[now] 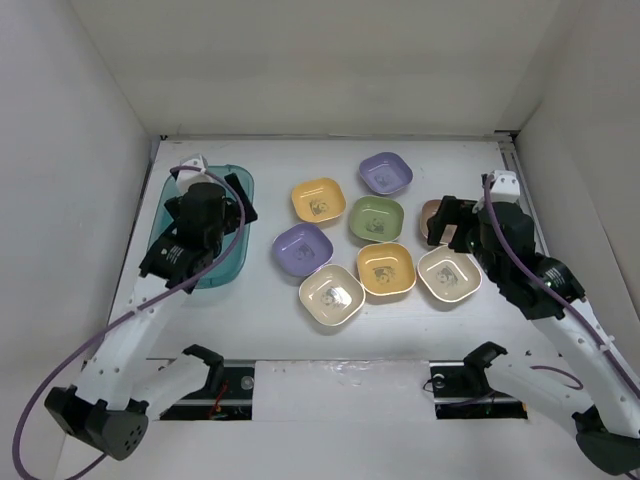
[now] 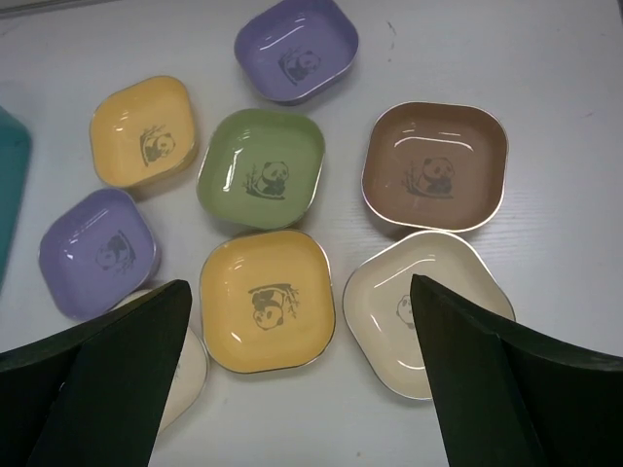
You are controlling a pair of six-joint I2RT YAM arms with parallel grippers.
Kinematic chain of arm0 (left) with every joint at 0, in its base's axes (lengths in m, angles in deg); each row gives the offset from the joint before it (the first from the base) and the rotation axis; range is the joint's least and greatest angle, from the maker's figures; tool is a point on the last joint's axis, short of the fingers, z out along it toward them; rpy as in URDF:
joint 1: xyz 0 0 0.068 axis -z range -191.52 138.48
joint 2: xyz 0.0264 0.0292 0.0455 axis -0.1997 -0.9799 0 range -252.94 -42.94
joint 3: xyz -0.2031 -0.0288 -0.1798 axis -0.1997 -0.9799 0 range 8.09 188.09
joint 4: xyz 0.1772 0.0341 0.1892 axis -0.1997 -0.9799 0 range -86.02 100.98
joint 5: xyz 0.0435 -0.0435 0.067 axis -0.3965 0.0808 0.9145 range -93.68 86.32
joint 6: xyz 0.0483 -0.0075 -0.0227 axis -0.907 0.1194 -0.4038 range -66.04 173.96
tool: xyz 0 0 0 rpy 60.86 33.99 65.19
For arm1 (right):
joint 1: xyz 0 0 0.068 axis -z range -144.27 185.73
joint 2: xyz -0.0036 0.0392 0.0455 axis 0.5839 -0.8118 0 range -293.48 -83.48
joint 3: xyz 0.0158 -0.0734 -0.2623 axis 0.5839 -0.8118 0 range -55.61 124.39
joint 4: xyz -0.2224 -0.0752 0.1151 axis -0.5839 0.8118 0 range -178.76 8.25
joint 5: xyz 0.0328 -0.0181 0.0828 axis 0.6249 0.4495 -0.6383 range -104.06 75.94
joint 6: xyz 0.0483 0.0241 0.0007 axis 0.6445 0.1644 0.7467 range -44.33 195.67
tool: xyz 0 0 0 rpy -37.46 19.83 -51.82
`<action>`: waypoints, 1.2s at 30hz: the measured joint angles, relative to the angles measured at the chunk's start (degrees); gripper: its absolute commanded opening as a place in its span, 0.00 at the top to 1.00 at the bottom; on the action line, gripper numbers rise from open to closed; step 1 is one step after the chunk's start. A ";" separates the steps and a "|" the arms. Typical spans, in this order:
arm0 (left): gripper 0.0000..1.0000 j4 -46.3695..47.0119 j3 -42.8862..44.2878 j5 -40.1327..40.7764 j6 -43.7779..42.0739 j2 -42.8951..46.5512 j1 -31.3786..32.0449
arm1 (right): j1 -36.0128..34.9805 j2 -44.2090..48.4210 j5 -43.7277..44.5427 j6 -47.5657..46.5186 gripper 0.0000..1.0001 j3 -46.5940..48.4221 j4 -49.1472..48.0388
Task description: Place the plates into the plastic bin on the countertop
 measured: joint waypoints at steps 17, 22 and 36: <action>0.03 6.60 24.06 -10.97 7.45 -46.86 2.89 | 0.68 2.23 -2.05 0.66 0.00 0.02 0.28; 0.12 6.47 27.19 -9.99 9.42 -59.71 2.62 | 0.68 4.55 -4.48 0.70 0.00 0.02 0.72; 0.87 6.78 37.22 -8.39 12.90 -72.78 0.52 | 0.68 6.80 -8.57 0.83 0.00 0.07 0.98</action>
